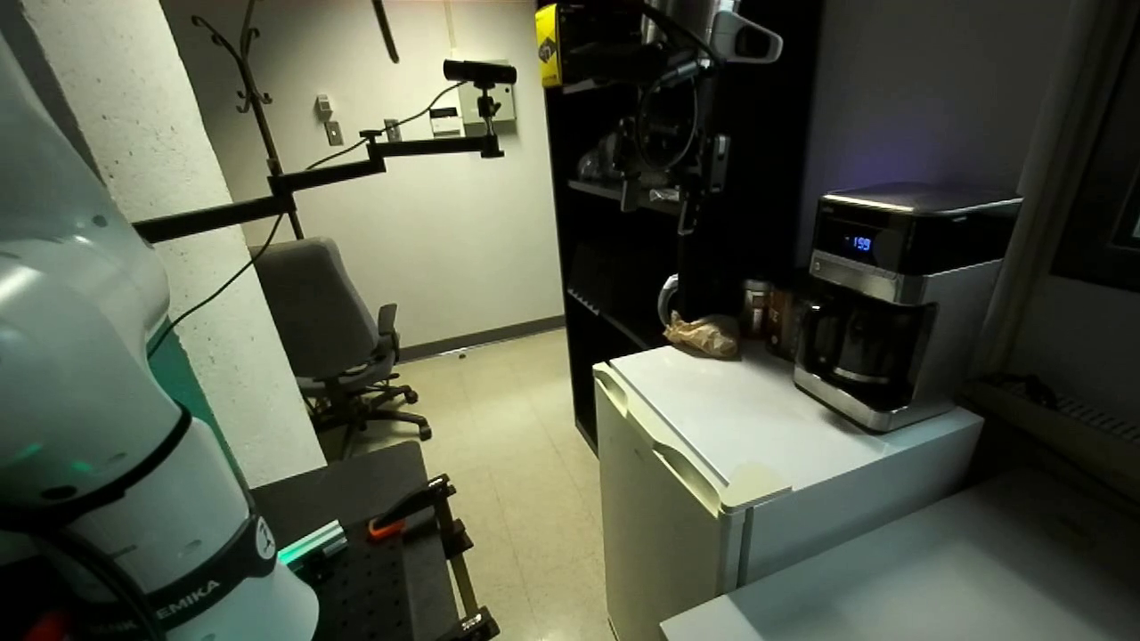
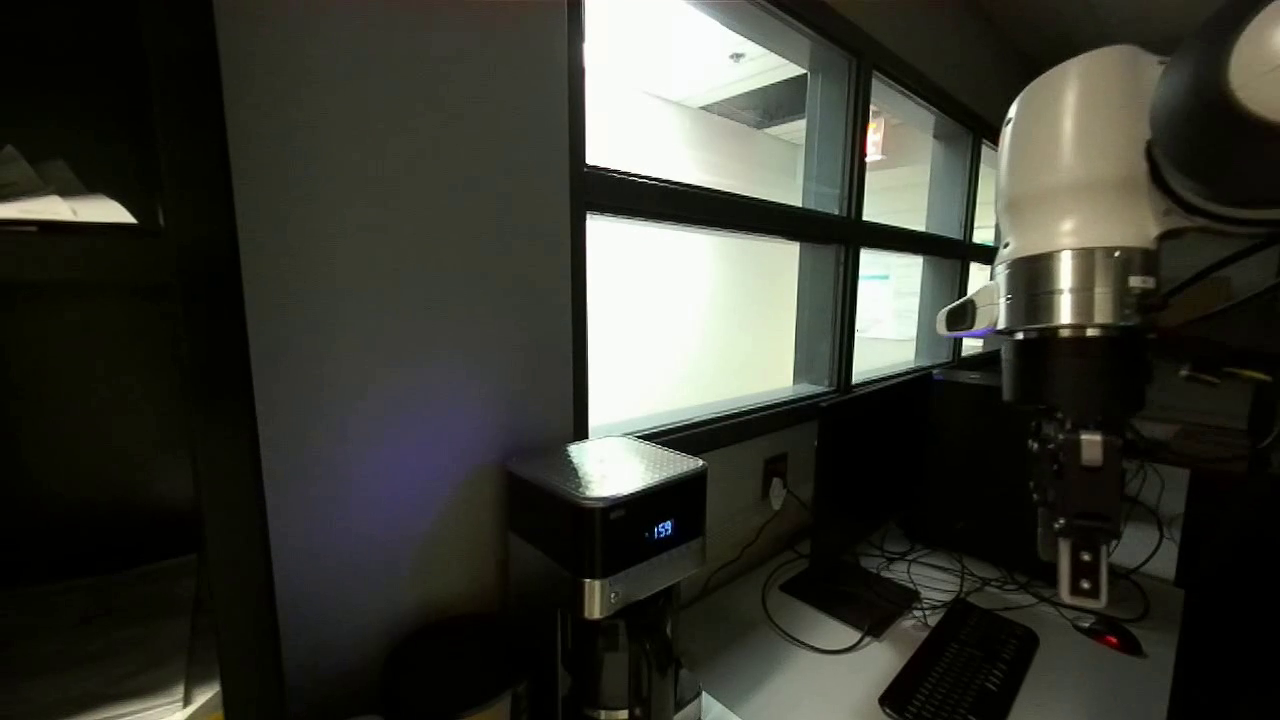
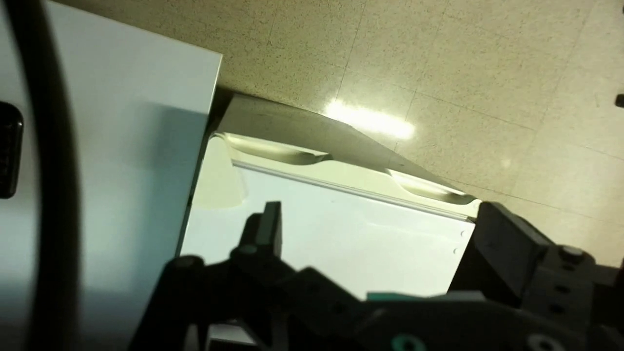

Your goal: Press the coffee maker power button

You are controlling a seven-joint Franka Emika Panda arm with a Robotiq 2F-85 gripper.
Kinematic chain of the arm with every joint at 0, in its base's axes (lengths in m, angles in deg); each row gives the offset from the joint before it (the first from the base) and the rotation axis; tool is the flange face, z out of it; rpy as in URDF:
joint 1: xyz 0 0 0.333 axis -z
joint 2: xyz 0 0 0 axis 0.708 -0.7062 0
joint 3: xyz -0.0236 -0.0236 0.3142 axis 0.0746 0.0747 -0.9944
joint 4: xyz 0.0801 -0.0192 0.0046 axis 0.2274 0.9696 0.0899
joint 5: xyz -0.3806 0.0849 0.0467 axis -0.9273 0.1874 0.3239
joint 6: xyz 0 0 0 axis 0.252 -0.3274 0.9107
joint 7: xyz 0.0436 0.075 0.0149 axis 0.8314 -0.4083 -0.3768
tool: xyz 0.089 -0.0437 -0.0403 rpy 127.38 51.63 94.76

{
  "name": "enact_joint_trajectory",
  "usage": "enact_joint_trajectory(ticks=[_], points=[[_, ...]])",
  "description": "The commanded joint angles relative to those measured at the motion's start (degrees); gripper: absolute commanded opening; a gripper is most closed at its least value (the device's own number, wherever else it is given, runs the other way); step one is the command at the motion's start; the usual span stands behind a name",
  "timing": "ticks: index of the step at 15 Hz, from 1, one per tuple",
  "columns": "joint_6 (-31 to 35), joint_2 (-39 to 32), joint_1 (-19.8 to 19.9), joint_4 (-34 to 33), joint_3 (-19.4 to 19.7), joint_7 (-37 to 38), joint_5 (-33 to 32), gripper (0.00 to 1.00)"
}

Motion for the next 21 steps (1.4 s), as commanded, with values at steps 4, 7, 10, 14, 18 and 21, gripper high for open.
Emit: enact_joint_trajectory(ticks=[4,7,10,14,18,21], points=[[8.8,-15.1,-0.6,-12.5,-2.4,1.4,-5.2,0.55],[14.2,-20.4,-1.6,-16.0,-3.0,2.9,-10.6,0.32],[20.2,-24.6,-3.9,-18.3,-2.1,5.4,-20.3,0.10],[29.1,-29.7,-6.6,-21.5,-0.1,8.5,-32.0,0.00],[38.8,-33.5,-9.8,-23.6,3.7,11.5,-43.5,0.00],[44.2,-36.6,-11.1,-25.8,5.9,14.5,-49.5,0.00]])
